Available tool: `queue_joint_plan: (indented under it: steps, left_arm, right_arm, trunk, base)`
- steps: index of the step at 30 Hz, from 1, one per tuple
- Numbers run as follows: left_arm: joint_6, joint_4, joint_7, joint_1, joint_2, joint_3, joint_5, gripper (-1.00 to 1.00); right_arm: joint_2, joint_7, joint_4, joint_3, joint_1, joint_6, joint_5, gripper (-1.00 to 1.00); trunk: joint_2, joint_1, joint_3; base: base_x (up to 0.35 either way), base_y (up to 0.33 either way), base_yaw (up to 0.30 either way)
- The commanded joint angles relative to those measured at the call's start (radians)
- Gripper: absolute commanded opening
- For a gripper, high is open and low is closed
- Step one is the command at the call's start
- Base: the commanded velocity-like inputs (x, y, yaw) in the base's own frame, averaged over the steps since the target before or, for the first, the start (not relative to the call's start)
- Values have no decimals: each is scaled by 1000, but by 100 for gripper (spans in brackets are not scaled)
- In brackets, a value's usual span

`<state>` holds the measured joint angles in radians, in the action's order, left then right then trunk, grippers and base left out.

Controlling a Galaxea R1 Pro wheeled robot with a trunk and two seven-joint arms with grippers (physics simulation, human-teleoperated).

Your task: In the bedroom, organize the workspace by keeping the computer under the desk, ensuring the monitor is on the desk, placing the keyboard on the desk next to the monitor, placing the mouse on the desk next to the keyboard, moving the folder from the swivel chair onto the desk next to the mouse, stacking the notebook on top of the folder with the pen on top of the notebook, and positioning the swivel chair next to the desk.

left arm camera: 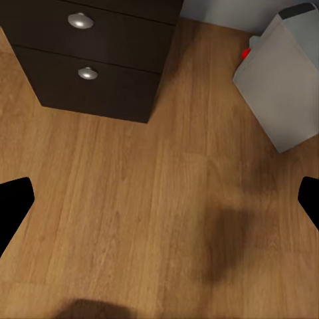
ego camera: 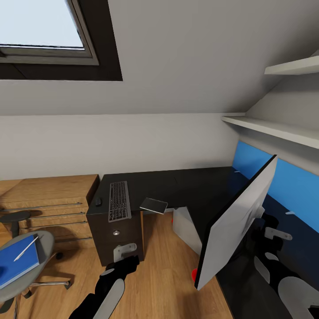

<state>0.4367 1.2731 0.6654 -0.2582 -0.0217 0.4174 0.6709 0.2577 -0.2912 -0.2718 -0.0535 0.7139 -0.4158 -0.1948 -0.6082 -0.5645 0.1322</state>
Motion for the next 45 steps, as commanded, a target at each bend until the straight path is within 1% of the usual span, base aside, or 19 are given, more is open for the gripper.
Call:
queue_joint_plan:
  steps: [1, 24, 30, 45]
  left_arm:
    - [2, 1, 8, -1, 0, 1, 7, 100]
    - [2, -1, 8, -1, -1, 8, 5, 100]
    - [2, -1, 8, -1, -1, 9, 7, 100]
    - [2, -1, 8, -1, -1, 11, 7, 100]
  right_arm:
    - [0, 3, 1, 1, 1, -7, -8, -100]
    - [-3, 4, 0, 4, 1, -8, -5, -100]
    - [-3, 4, 1, 4, 1, -8, -5, -100]
    - [-4, 4, 0, 7, 1, -10, -1, -100]
  trunk:
    - [-2, 0, 2]
    - [-2, 0, 2]
    - [-2, 0, 2]
    - [-2, 0, 2]
  base:
    - [0, 0, 0]
    - [-6, 0, 0]
    - [-243, 0, 0]
    - [-329, 0, 0]
